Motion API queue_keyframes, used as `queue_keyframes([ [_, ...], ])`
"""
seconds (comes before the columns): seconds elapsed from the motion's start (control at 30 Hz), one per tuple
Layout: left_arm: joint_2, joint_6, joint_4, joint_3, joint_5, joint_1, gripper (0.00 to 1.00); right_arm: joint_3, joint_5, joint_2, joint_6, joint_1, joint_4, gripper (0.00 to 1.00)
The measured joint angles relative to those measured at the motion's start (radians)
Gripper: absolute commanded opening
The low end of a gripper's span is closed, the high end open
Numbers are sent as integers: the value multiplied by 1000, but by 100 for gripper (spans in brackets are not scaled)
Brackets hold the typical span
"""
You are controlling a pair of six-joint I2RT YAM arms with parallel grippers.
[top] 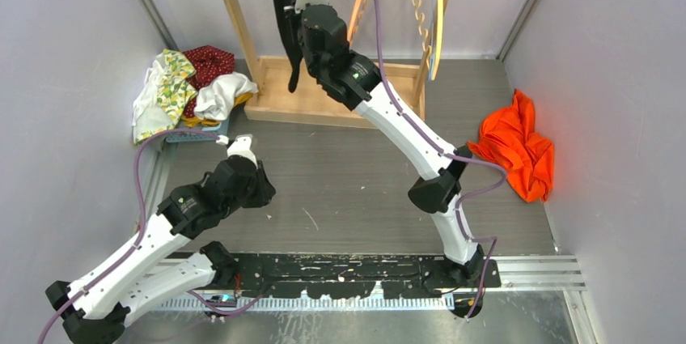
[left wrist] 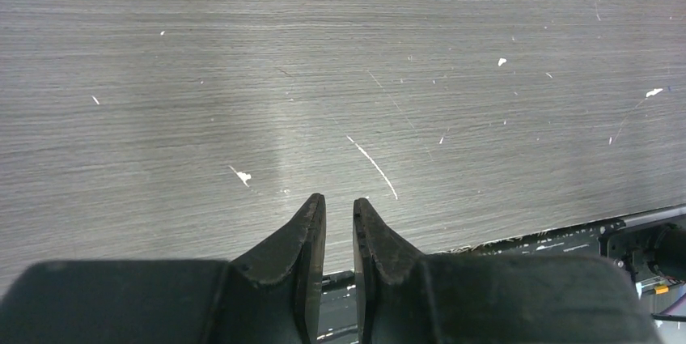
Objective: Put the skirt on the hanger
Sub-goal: Place the hanger at the clothesline.
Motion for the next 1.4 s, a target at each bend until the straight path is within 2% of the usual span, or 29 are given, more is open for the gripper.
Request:
queue_keyframes([
  [0.4,46,3,3,-1,19,0,20,90,-115,118,126,-105,63,1],
  [1.1,89,3,47,-21,28,1,20,108,-232,206,141,-110,99,1],
  [1.17,89,3,50,-24,28,1,20,100,-240,208,144,-110,99,7],
  [1.2,89,3,51,-26,28,1,20,94,-244,208,145,-110,100,14],
  [1.27,89,3,54,-29,28,1,20,61,-255,200,146,-110,122,22],
  [1.33,89,3,55,-30,28,1,20,8,-271,179,150,-110,154,37],
  [1.4,89,3,55,-32,27,1,20,-68,-286,140,155,-111,171,42],
])
